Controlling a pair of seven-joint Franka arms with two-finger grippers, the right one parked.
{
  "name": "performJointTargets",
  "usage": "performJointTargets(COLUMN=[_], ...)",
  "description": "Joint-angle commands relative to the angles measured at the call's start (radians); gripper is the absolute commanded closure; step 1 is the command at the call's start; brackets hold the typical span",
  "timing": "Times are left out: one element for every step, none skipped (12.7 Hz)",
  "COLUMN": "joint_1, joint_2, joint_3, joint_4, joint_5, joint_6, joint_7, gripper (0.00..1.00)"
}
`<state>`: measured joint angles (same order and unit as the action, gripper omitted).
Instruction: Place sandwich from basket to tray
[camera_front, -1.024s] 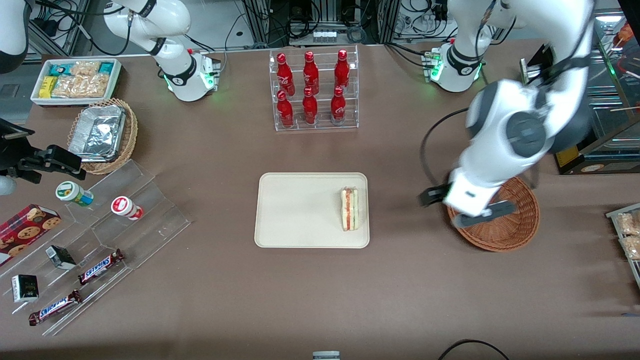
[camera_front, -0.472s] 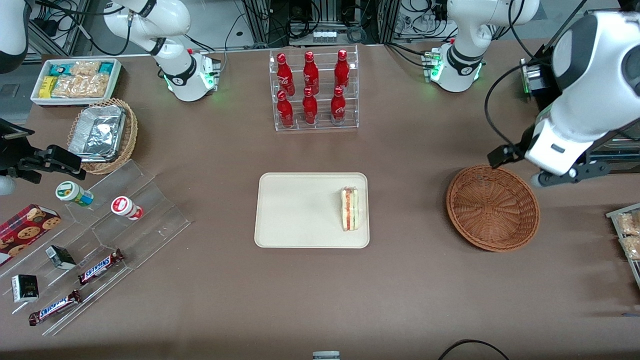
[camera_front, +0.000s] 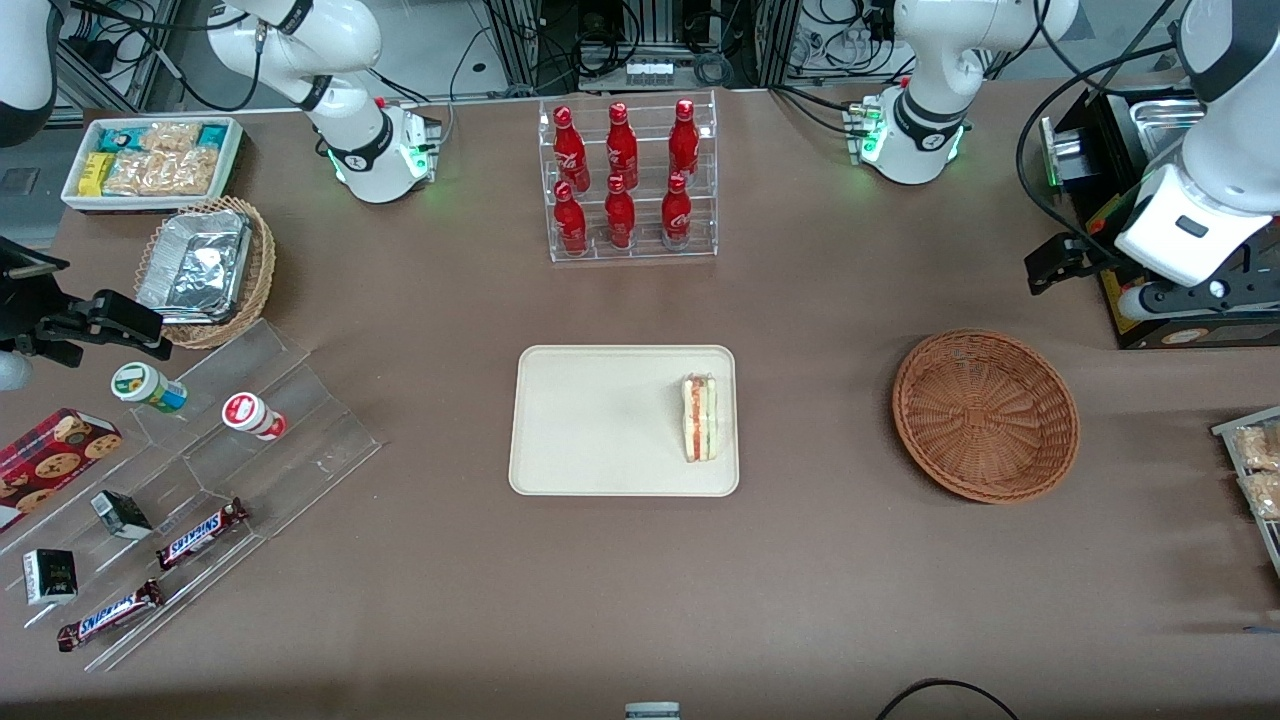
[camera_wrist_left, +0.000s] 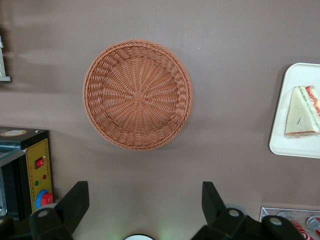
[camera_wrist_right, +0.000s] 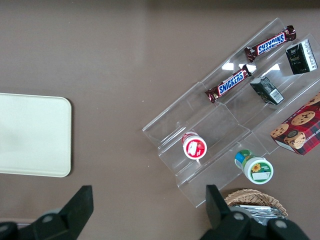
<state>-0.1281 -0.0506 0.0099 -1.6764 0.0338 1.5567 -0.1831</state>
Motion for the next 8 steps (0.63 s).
performJointTargets(joint_1=[0.010,0.010,0.010,0.010,0.011,0.010,0.007,0.004], joint_2=[0.000,0.001,0.005,0.006,0.008,0.009,0.011,0.011], joint_3=[-0.016,-0.016,-0.016,-0.015,-0.015,-0.015,-0.015,-0.015], joint_4=[0.029,0.030,0.032,0.032,0.029,0.027,0.027,0.029], joint_5=[-0.002,-0.006,-0.038,-0.052,-0.049,-0.045,-0.041,-0.041], joint_6=[-0.018,-0.014,-0.011,-0.010,-0.015,-0.015,-0.017,-0.017], joint_7=[0.016,0.013,0.007,0.007,0.019,0.022,0.022,0.022], gripper=[0.00,0.00,0.00,0.00,0.00,0.00,0.00,0.00])
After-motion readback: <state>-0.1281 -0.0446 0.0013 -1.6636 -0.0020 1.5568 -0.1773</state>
